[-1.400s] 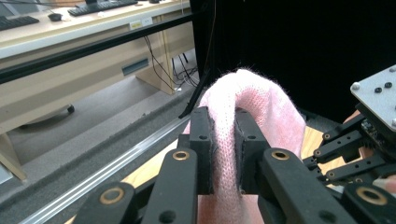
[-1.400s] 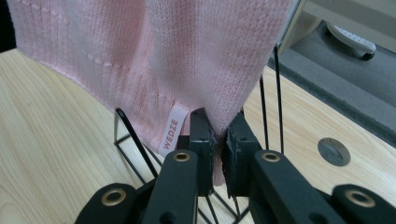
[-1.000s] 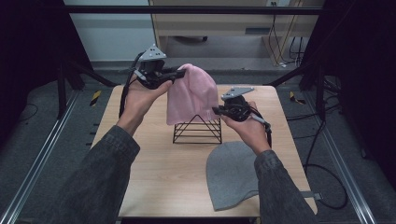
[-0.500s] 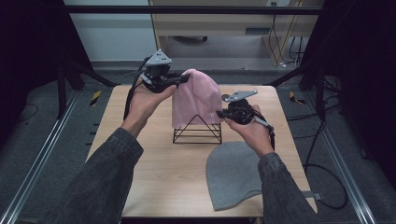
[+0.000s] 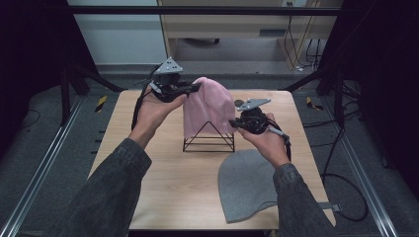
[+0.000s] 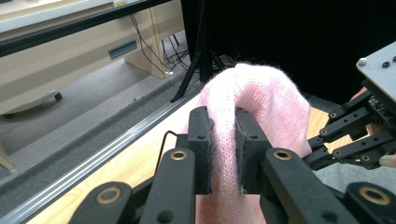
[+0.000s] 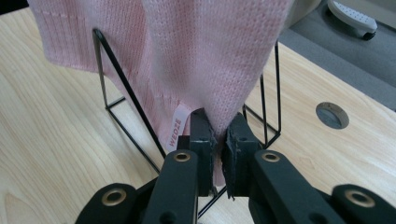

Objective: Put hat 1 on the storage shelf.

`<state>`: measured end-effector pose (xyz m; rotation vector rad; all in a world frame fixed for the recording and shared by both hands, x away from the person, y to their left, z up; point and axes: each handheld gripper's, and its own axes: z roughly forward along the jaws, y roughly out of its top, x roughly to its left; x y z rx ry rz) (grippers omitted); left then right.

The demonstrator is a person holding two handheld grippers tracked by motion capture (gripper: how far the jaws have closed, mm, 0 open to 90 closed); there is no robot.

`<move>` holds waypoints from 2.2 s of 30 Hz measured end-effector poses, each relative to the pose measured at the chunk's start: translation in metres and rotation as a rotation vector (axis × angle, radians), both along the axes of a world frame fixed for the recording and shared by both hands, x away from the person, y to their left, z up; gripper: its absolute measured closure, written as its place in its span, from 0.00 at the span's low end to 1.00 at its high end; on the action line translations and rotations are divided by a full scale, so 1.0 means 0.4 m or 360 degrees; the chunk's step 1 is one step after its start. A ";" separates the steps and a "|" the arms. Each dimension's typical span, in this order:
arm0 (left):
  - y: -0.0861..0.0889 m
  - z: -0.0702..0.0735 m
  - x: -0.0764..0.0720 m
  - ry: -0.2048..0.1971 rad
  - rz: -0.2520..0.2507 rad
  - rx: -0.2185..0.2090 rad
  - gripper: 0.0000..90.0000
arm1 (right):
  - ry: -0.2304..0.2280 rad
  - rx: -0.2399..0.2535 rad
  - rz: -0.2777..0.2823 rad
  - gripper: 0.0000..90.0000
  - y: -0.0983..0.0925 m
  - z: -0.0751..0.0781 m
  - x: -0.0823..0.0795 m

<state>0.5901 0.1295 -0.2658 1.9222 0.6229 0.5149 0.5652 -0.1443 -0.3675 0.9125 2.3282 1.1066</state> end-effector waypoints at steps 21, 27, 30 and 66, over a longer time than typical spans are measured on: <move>-0.004 -0.058 -0.012 0.0048 -0.0014 0.0015 0.87 | 0.0049 -0.0055 0.0003 0.93 -0.006 -0.042 -0.002; -0.004 -0.075 -0.014 0.0071 -0.0029 0.0027 0.87 | 0.0066 -0.0061 0.0000 0.93 -0.006 -0.058 -0.002; -0.007 -0.081 -0.018 0.0074 -0.0040 0.0015 0.87 | 0.0070 -0.0058 0.0000 0.93 -0.008 -0.064 -0.003; -0.022 -0.125 -0.040 0.0124 -0.0069 0.0040 0.87 | 0.0112 -0.0045 -0.0022 0.93 -0.020 -0.118 -0.010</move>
